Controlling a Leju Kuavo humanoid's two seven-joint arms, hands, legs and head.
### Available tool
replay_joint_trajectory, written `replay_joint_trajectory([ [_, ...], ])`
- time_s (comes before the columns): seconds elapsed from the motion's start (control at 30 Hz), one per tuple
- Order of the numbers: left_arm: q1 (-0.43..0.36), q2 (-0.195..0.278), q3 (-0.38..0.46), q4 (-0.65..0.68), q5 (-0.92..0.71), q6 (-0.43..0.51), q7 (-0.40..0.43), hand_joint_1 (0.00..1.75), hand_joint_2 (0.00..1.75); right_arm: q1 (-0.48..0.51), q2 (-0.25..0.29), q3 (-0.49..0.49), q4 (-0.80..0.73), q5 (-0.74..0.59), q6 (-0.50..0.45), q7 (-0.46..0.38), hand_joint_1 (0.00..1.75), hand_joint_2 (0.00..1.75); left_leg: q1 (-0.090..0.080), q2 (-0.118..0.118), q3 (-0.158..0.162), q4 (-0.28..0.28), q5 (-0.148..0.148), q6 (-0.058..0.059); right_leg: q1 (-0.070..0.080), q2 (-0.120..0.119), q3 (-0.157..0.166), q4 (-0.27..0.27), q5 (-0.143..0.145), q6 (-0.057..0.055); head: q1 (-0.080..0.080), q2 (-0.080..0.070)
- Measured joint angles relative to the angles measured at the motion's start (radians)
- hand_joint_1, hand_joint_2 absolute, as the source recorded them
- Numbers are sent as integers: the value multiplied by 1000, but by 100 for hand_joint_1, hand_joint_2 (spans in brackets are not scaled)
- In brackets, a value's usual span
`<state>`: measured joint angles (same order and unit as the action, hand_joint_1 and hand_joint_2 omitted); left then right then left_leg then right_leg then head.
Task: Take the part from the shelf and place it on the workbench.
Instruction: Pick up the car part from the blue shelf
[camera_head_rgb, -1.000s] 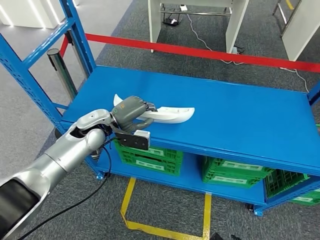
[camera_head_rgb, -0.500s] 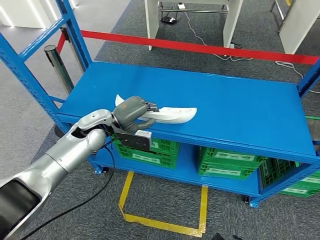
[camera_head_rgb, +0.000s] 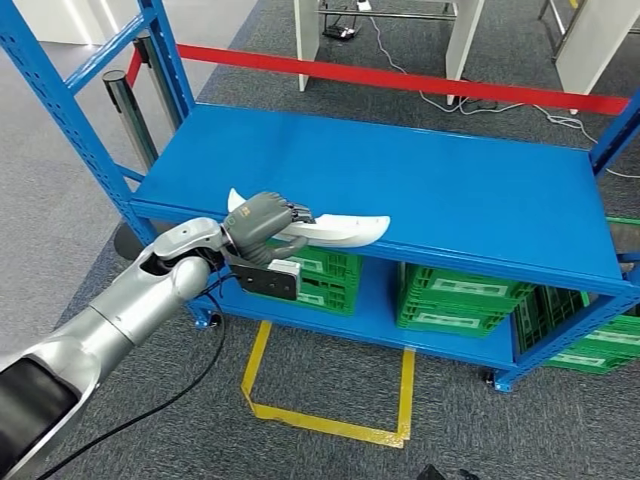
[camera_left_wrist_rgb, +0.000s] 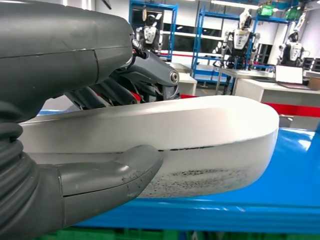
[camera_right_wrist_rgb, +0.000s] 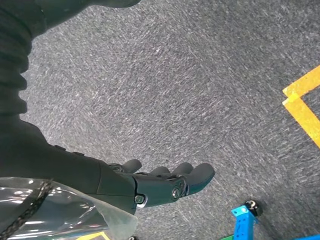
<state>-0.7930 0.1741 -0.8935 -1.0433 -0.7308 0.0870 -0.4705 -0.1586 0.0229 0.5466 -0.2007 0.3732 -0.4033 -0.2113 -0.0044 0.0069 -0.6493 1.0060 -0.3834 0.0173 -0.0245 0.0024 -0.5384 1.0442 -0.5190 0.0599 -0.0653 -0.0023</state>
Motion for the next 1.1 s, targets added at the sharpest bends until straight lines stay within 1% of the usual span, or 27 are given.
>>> replay_joint_trajectory([
  [0.07,0,0,1,0,1,0,0,175,175,0,0,-2,-1,0,0,0,0,175,-2,-1,-10,7,12,-10,4,2,13,-26,-10,-15,-2,0],
  [0.1,0,1,0,0,2,0,0,175,175,1,0,-3,-1,0,0,0,0,175,-1,-1,-13,9,15,-14,3,0,6,-25,-5,-26,-2,0],
  [0.13,1,2,0,0,3,0,0,175,175,1,0,-4,-1,1,0,0,0,175,0,-2,-19,15,6,-20,3,-1,0,-25,0,-37,-2,0],
  [0.17,1,4,0,0,4,0,-1,175,175,2,0,-5,-1,1,1,0,0,175,2,-2,-28,37,-19,-25,1,-3,-8,-26,8,-49,-4,0],
  [0.2,1,5,0,0,6,0,-2,175,175,1,0,-6,-2,2,1,0,0,175,4,-3,-43,79,-59,-31,0,-4,-17,-26,17,-58,-5,0],
  [0.27,3,6,0,0,11,-1,-3,175,175,1,0,-7,-2,4,1,1,0,175,7,-3,-79,207,-148,-39,1,-5,-38,-25,36,-65,-7,0],
  [0.3,5,7,0,0,13,-1,-3,175,175,2,0,-8,-2,4,1,1,0,175,9,-3,-89,264,-174,-41,2,-5,-49,-24,46,-66,-7,0],
  [0.33,7,7,0,0,13,-2,-3,175,175,3,0,-8,-2,4,1,1,0,175,9,-3,-86,291,-180,-41,3,-4,-61,-23,54,-65,-7,0],
  [0.37,9,8,0,0,14,-2,-3,175,175,4,0,-8,-2,5,1,1,0,175,10,-3,-63,279,-170,-38,4,-4,-72,-23,63,-64,-7,0],
  [0.4,9,8,0,0,14,-3,-3,175,175,4,0,-8,-2,6,1,1,0,175,9,-3,-24,231,-148,-34,5,-3,-81,-22,70,-61,-7,0],
  [0.47,6,7,1,0,16,-3,-4,175,175,3,0,-8,-3,8,1,1,0,175,5,-4,73,87,-119,-21,6,-4,-94,-22,82,-54,-7,0],
  [0.5,4,7,1,0,16,-3,-5,175,175,3,1,-8,-3,10,1,1,0,175,2,-4,106,34,-115,-16,5,-4,-97,-23,88,-48,-7,0],
  [0.53,3,6,1,-1,16,-3,-6,175,175,2,1,-8,-4,13,0,1,0,175,-2,-4,122,5,-116,-13,4,-5,-99,-24,94,-41,-7,0],
  [0.6,2,6,1,-1,16,-1,-10,175,175,2,1,-8,-4,16,0,2,0,175,-6,-4,122,-8,-110,-6,1,-6,-101,-29,105,-27,-9,0],
  [0.63,1,6,1,-1,16,0,-13,175,175,2,1,-9,-4,16,0,2,0,175,-5,-3,120,-15,-103,-1,1,-5,-106,-26,103,-21,-9,0],
  [0.67,0,6,1,-1,14,1,-16,175,175,3,0,-8,-4,17,1,2,0,175,-2,-2,117,-21,-94,6,1,-5,-115,-12,88,-17,-7,0],
  [0.7,-1,5,1,-1,13,3,-18,175,175,3,0,-8,-4,17,1,2,0,175,0,-1,112,-27,-83,13,2,-4,-132,23,59,-14,-6,0],
  [0.77,-1,4,0,-1,10,5,-24,175,175,2,0,-8,-4,18,1,2,0,175,-1,0,95,-29,-68,21,2,-4,-178,146,-20,-10,-4,0],
  [0.8,1,3,0,-1,9,6,-26,175,175,2,0,-9,-4,20,1,3,0,175,-2,-1,87,-28,-63,21,2,-4,-197,206,-48,-7,-4,0],
  [0.83,4,3,-1,0,8,6,-29,175,175,3,0,-9,-4,22,1,4,0,175,-2,-1,79,-27,-57,21,2,-4,-202,239,-58,-6,-5,0],
  [0.87,6,4,-1,0,7,6,-31,175,175,3,0,-9,-4,24,1,4,0,175,-3,-1,72,-25,-53,19,2,-4,-190,236,-50,-5,-4,0],
  [0.9,8,4,-1,0,6,6,-32,175,175,3,0,-9,-4,25,1,4,0,175,-3,-1,66,-22,-50,17,2,-4,-157,192,-27,-6,-5,0],
  [0.93,8,5,-1,0,6,6,-33,175,175,3,0,-9,-4,27,0,4,0,175,-2,0,61,-18,-48,15,2,-4,-111,120,-2,-7,-4,0],
  [1.0,6,5,-1,0,6,7,-33,175,175,2,0,-9,-4,29,0,4,0,175,-5,0,52,-11,-45,8,4,-4,-30,-1,24,-15,-5,0],
  [1.03,5,6,-1,0,6,7,-33,175,175,2,0,-9,-4,30,0,4,0,175,-6,0,48,-8,-43,3,5,-3,-12,-30,24,-19,-5,0],
  [1.07,5,6,-1,0,6,8,-33,175,175,2,0,-9,-4,32,0,3,0,175,-8,0,45,-5,-42,3,5,-3,-8,-38,22,-23,-6,0],
  [1.1,5,7,-1,0,6,8,-34,175,175,3,0,-9,-4,33,0,3,0,175,-9,-1,43,-4,-40,9,5,-3,-11,-40,24,-26,-7,0],
])
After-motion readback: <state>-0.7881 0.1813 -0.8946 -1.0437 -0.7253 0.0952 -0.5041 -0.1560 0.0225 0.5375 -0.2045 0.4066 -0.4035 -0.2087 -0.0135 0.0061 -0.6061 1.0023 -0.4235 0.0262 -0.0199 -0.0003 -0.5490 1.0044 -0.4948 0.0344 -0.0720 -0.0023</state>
